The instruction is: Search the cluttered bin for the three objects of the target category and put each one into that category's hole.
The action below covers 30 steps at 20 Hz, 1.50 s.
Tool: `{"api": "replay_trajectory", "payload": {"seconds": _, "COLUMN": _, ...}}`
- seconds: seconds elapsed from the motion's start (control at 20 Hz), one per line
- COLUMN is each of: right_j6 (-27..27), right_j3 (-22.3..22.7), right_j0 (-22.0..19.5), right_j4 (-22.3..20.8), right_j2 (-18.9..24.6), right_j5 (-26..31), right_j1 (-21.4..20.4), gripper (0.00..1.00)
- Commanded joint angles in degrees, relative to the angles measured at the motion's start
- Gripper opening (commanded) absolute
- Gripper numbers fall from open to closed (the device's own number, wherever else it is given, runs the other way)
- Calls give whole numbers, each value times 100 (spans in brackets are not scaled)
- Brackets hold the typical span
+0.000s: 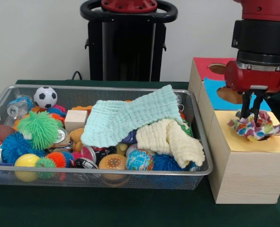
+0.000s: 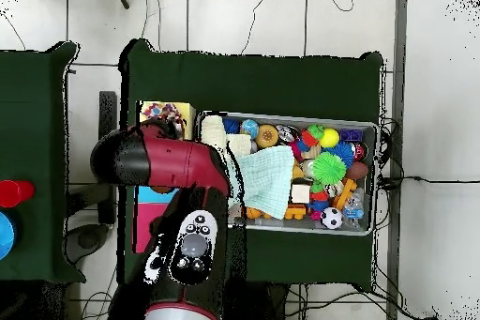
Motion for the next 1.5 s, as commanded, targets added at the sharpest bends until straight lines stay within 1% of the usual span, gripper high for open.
{"api": "replay_trajectory", "payload": {"seconds": 0.05, "right_j6": 1487, "right_j3": 683, "right_j0": -29, "right_j4": 163, "right_j2": 572, "right_j5": -307, "right_j1": 493, "gripper": 0}}
{"api": "replay_trajectory", "payload": {"seconds": 0.4, "right_j6": 1547, "right_j3": 833, "right_j0": -174, "right_j4": 224, "right_j2": 812, "right_j5": -762, "right_j1": 683, "gripper": 0}}
{"api": "replay_trajectory", "payload": {"seconds": 0.6, "right_j6": 1507, "right_j3": 835, "right_j0": -281, "right_j4": 235, "right_j2": 931, "right_j5": -949, "right_j1": 829, "gripper": 0}}
{"api": "replay_trajectory", "payload": {"seconds": 0.7, "right_j6": 1468, "right_j3": 879, "right_j0": -430, "right_j4": 199, "right_j2": 1128, "right_j5": -1141, "right_j1": 859, "gripper": 0}}
{"api": "replay_trajectory", "payload": {"seconds": 0.75, "right_j6": 1493, "right_j3": 958, "right_j0": -548, "right_j4": 182, "right_j2": 1309, "right_j5": -1313, "right_j1": 860, "gripper": 0}}
{"api": "replay_trajectory", "payload": {"seconds": 0.85, "right_j6": 1494, "right_j3": 1039, "right_j0": -707, "right_j4": 139, "right_j2": 1552, "right_j5": -1470, "right_j1": 890, "gripper": 0}}
{"api": "replay_trajectory", "payload": {"seconds": 1.1, "right_j6": 1575, "right_j3": 1086, "right_j0": -848, "right_j4": 79, "right_j2": 1773, "right_j5": -1738, "right_j1": 1006, "gripper": 0}}
{"api": "replay_trajectory", "payload": {"seconds": 1.2, "right_j6": 1608, "right_j3": 1064, "right_j0": -808, "right_j4": 107, "right_j2": 1711, "right_j5": -1761, "right_j1": 1045, "gripper": 0}}
{"api": "replay_trajectory", "payload": {"seconds": 1.25, "right_j6": 1634, "right_j3": 997, "right_j0": -688, "right_j4": 172, "right_j2": 1540, "right_j5": -1714, "right_j1": 1102, "gripper": 0}}
{"api": "replay_trajectory", "payload": {"seconds": 1.35, "right_j6": 1667, "right_j3": 928, "right_j0": -559, "right_j4": 241, "right_j2": 1341, "right_j5": -1734, "right_j1": 1195, "gripper": 0}}
{"api": "replay_trajectory", "payload": {"seconds": 1.5, "right_j6": 1676, "right_j3": 880, "right_j0": -475, "right_j4": 347, "right_j2": 1192, "right_j5": -1704, "right_j1": 1296, "gripper": 0}}
